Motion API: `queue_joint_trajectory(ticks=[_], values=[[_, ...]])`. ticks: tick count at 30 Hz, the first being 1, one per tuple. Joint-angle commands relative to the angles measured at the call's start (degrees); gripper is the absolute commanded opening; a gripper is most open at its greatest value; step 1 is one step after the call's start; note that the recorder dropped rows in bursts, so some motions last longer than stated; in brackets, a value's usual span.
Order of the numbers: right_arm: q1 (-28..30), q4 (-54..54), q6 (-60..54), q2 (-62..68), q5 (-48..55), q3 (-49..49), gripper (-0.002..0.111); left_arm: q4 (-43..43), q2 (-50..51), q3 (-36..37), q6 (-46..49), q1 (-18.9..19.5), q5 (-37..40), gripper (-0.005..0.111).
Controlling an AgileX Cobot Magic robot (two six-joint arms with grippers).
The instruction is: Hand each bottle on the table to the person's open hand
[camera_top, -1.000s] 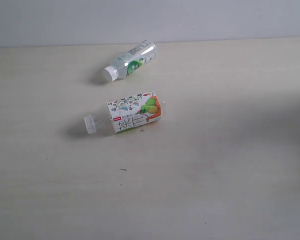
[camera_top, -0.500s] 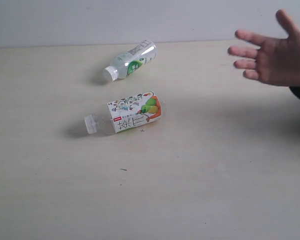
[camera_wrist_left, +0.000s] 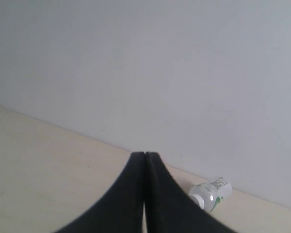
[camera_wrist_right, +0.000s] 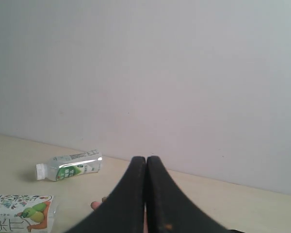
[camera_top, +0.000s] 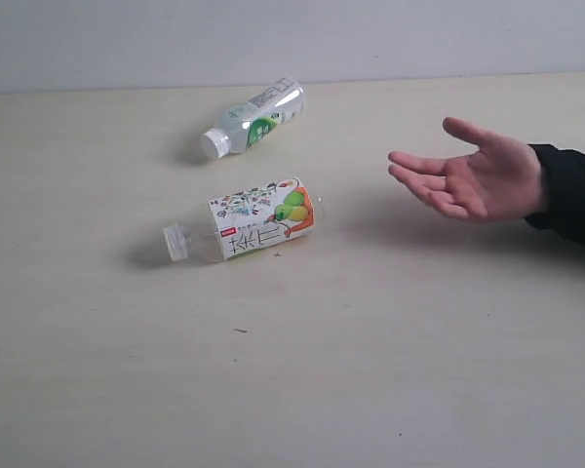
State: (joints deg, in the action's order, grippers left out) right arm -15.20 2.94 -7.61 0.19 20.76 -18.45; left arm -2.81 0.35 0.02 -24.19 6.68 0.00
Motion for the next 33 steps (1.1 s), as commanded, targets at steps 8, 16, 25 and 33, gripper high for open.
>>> queue_joint_trajectory(ticks=[8, 16, 25, 33], values=[[0.2, 0.0, 0.1, -0.2, -0.4, 0.3, 0.000, 0.0, -0.3, 0.0, -4.2, 0.1, -12.8, 0.000], [0.2, -0.1, 0.1, -0.2, -0.4, 0.3, 0.000, -9.4, 35.6, -19.8, -5.8, 0.1, -17.4, 0.000], [0.2, 0.0, 0.1, -0.2, -0.4, 0.3, 0.000, -24.1, 65.9, -47.4, -3.7, -1.7, 6.7, 0.000], [0.2, 0.0, 0.1, -0.2, -0.4, 0.3, 0.000, -22.5, 86.5, -71.4, 14.5, -8.5, 34.5, 0.000]])
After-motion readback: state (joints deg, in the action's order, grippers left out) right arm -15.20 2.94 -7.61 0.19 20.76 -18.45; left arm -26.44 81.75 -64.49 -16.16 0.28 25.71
